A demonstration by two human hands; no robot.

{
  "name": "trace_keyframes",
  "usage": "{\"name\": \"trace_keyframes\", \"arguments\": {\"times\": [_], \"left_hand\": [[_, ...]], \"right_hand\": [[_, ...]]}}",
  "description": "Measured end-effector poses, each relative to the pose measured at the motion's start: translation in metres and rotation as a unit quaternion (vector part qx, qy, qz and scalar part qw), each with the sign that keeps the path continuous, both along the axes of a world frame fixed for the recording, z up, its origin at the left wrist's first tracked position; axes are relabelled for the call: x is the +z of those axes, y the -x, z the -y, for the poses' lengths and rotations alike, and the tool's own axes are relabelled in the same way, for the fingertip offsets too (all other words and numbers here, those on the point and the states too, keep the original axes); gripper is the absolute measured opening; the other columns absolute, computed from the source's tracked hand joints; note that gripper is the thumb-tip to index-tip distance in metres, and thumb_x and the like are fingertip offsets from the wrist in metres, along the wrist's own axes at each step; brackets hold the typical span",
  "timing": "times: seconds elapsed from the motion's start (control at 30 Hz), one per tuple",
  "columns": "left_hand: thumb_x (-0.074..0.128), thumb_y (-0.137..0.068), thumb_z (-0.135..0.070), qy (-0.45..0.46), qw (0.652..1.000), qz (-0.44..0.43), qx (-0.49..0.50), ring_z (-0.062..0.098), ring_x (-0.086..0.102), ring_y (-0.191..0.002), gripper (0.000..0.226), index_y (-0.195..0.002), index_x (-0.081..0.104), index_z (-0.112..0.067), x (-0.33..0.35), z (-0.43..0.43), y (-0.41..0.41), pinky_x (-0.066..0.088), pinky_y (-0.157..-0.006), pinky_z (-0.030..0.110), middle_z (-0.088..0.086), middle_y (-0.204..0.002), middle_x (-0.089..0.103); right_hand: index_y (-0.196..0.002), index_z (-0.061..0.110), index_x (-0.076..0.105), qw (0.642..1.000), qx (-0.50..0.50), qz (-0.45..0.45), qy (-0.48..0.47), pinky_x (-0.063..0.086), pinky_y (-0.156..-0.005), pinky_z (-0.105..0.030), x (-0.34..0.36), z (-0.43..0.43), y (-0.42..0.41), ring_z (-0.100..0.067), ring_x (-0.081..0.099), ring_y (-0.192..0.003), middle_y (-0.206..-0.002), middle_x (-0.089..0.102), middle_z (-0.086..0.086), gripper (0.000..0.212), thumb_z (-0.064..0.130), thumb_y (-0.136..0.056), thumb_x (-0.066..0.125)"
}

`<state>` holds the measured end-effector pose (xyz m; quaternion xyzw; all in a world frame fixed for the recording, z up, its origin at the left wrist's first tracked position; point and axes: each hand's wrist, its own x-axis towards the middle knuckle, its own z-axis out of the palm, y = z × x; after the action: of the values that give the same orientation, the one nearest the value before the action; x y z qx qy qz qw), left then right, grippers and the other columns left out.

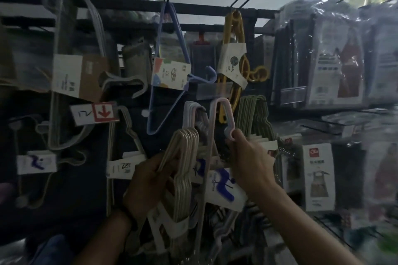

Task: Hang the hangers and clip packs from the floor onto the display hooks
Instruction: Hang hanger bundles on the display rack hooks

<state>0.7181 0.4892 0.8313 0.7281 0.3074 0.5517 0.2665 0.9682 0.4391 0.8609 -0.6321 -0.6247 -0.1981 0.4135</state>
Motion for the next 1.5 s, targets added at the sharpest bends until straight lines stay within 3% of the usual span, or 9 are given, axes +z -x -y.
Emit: {"name": "trace_keyframes", "arguments": {"times": [0.13,0.47,0.67,0.83,0.97,1.07,1.17,1.3,1.5], "left_hand": [[0.061,-0.103,-0.015,0.011,1.0,0.006,0.014,-0.006,0.072,-0.089,0.025,-0.104,0.073,-0.037,0.001,-0.005,-0.002,0.053,-0.08,0.01,-0.025,-0.093,0.078],[0.057,-0.095,-0.036,-0.016,0.998,-0.023,0.05,-0.009,0.071,-0.096,0.037,-0.096,0.07,-0.07,0.015,-0.003,-0.001,0.05,-0.082,0.006,-0.027,-0.099,0.077],[0.058,-0.105,-0.018,0.017,0.996,-0.002,0.085,0.014,0.075,-0.079,0.025,-0.102,0.075,-0.037,0.007,-0.009,0.0,0.052,-0.065,0.008,0.001,-0.092,0.079],[0.054,-0.102,-0.039,0.04,0.991,0.001,0.125,0.021,0.07,-0.072,0.023,-0.104,0.074,-0.028,-0.003,-0.008,0.004,0.056,-0.065,0.03,0.01,-0.082,0.073],[0.054,-0.105,-0.033,0.038,0.989,0.03,0.143,0.025,0.069,-0.063,0.02,-0.102,0.07,-0.022,0.0,0.008,0.006,0.055,-0.059,0.024,0.011,-0.075,0.066],[0.055,-0.107,-0.03,0.037,0.985,0.066,0.158,0.041,0.064,-0.058,0.021,-0.097,0.066,-0.016,0.012,0.022,0.01,0.056,-0.052,0.035,0.011,-0.068,0.059],[0.055,-0.108,-0.036,0.031,0.978,0.084,0.188,0.032,0.071,-0.069,0.022,-0.103,0.07,-0.02,0.021,0.03,0.018,0.061,-0.062,0.045,0.005,-0.078,0.072],[0.056,-0.106,-0.042,0.092,0.97,0.06,0.217,0.026,0.074,-0.08,0.023,-0.104,0.071,-0.025,0.029,0.039,0.03,0.063,-0.072,0.045,0.003,-0.081,0.076],[0.077,-0.093,-0.041,0.049,0.96,0.052,0.271,-0.001,0.065,-0.112,0.047,-0.135,0.057,-0.039,0.063,0.055,0.084,0.055,-0.096,0.029,-0.019,-0.125,0.066]], "right_hand": [[-0.114,0.017,0.053,0.997,0.049,0.009,-0.054,0.02,-0.044,-0.021,-0.014,-0.016,0.003,-0.01,0.039,-0.047,-0.076,0.054,0.005,0.018,0.027,-0.102,0.062],[-0.128,0.019,0.038,0.999,0.006,0.031,0.038,0.038,-0.056,-0.034,0.0,-0.058,0.003,-0.032,0.063,-0.074,-0.101,0.065,-0.005,0.029,0.029,-0.104,0.051],[-0.112,0.023,0.036,0.996,-0.001,0.016,0.093,0.039,-0.068,-0.037,-0.002,-0.075,0.007,-0.027,0.061,-0.094,-0.11,0.061,-0.004,0.014,0.024,-0.106,0.049],[-0.121,0.02,0.037,0.98,0.019,0.0,0.2,0.052,-0.073,-0.041,0.002,-0.07,0.003,-0.03,0.062,-0.1,-0.118,0.054,-0.008,0.041,0.012,-0.093,0.067],[-0.118,0.018,0.046,0.998,-0.006,0.038,0.049,0.047,-0.079,-0.043,-0.004,-0.047,0.014,-0.027,0.046,-0.096,-0.114,0.049,-0.007,0.034,0.046,-0.1,0.038],[-0.117,0.023,0.05,0.982,0.173,-0.026,-0.074,0.041,-0.068,-0.034,0.006,-0.005,0.048,-0.018,0.046,-0.089,-0.104,0.05,0.003,0.044,0.061,-0.102,0.034],[-0.134,0.041,0.037,0.955,0.284,-0.044,0.068,0.046,-0.073,-0.027,0.012,0.01,0.086,-0.007,0.054,-0.098,-0.114,0.052,0.015,0.055,0.078,-0.094,0.031],[-0.151,0.031,0.027,0.93,0.314,-0.028,0.19,0.059,-0.074,-0.043,0.002,-0.01,0.128,-0.02,0.068,-0.09,-0.107,0.069,0.005,0.052,0.049,-0.105,0.043],[-0.144,0.039,0.029,0.927,0.319,-0.11,0.167,0.061,-0.077,-0.044,-0.011,-0.021,0.161,-0.014,0.068,-0.087,-0.11,0.068,0.003,0.036,0.034,-0.11,0.04]]}}
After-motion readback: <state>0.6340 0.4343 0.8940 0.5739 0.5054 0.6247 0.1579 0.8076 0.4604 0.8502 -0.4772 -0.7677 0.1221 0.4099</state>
